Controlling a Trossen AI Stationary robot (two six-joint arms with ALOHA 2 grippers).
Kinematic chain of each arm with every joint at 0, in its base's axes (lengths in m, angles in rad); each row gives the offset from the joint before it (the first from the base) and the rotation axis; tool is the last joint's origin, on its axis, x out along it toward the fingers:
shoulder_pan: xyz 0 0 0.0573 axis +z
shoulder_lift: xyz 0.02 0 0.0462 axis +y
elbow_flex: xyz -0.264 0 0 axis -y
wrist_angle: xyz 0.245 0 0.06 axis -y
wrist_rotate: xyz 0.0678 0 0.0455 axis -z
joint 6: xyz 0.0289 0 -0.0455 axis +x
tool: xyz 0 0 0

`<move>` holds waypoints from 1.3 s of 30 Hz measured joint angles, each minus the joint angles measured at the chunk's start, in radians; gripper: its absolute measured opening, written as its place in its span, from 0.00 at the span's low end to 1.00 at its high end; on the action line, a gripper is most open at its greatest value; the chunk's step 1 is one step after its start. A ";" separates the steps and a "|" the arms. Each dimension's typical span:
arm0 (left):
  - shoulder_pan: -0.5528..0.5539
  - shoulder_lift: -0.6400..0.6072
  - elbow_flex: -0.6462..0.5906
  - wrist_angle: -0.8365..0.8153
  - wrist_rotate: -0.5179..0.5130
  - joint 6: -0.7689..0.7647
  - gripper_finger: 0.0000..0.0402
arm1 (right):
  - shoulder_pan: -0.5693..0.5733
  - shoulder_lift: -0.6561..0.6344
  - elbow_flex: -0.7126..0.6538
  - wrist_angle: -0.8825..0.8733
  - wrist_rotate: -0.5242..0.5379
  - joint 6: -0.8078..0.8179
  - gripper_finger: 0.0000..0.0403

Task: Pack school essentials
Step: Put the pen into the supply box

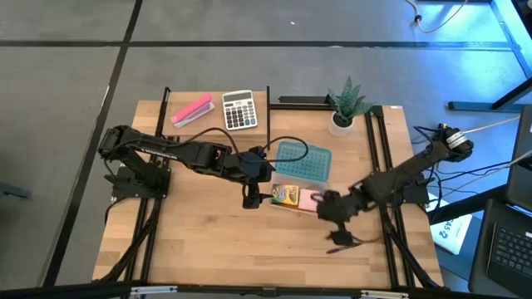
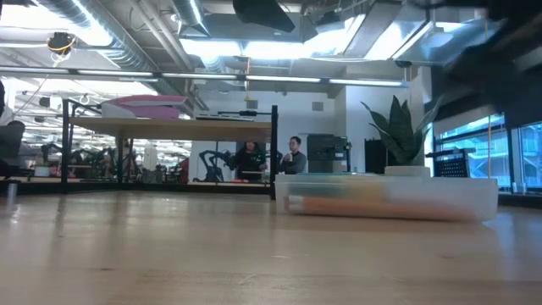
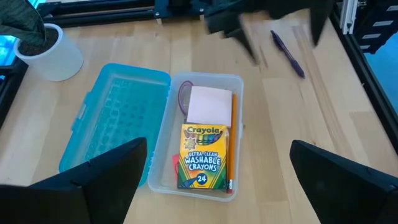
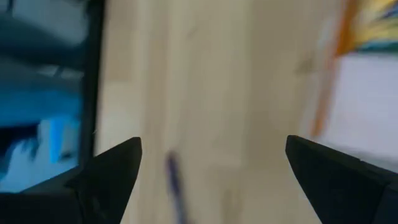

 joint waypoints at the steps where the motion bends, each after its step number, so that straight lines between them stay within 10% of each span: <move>1: 0.000 0.000 0.000 0.000 0.000 0.000 0.97 | 0.025 0.000 0.000 -0.005 -0.017 0.010 0.99; 39: 0.000 0.000 0.000 0.000 0.000 -0.007 0.97 | 0.306 0.366 0.005 -0.072 0.061 0.157 0.99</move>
